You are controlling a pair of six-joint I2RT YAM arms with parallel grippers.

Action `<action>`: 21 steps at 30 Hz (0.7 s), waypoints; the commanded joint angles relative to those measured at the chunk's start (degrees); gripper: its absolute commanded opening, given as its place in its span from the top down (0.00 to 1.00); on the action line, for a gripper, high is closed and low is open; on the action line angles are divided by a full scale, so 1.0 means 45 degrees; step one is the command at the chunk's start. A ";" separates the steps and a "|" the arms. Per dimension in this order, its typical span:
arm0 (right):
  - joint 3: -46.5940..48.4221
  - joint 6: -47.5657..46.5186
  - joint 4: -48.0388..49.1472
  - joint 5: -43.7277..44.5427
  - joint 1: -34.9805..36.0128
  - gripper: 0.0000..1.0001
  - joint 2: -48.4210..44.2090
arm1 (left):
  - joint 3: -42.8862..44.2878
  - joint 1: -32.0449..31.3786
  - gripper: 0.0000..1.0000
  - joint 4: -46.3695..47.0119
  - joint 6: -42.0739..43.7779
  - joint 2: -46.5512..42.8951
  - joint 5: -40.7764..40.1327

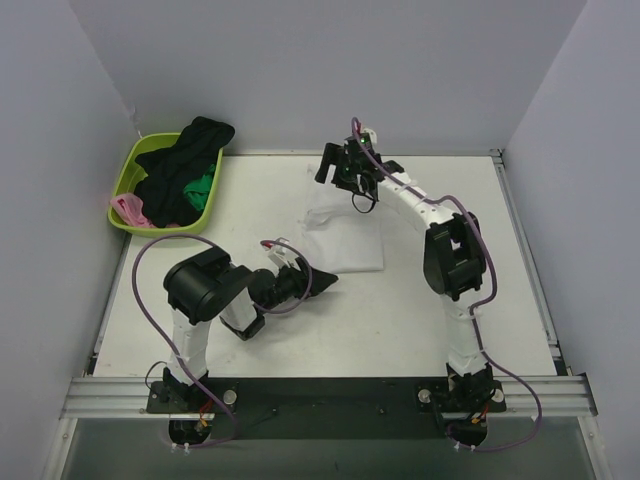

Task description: Fold and stack the t-shirts

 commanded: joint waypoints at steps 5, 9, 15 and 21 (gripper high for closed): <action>-0.2904 -0.0599 -0.0245 0.1290 0.0301 0.14 -0.3094 | -0.0699 -0.0142 0.25 -0.1645 -0.0838 -0.1737 0.1105; -0.5092 -0.0775 -0.0976 0.2658 0.0556 0.14 -0.4519 | 0.1169 -0.0181 0.24 -0.6234 0.0174 -0.4553 0.1282; -0.6717 -0.1125 -0.2106 0.3382 0.0711 0.14 -0.5890 | 0.5039 -0.0201 0.20 -1.5395 0.3241 -0.7115 -0.0802; -0.6308 -0.1498 -0.3494 0.3423 0.1181 0.14 -0.5053 | 0.8305 -0.0142 0.15 -2.2101 0.4435 -0.7253 -0.4610</action>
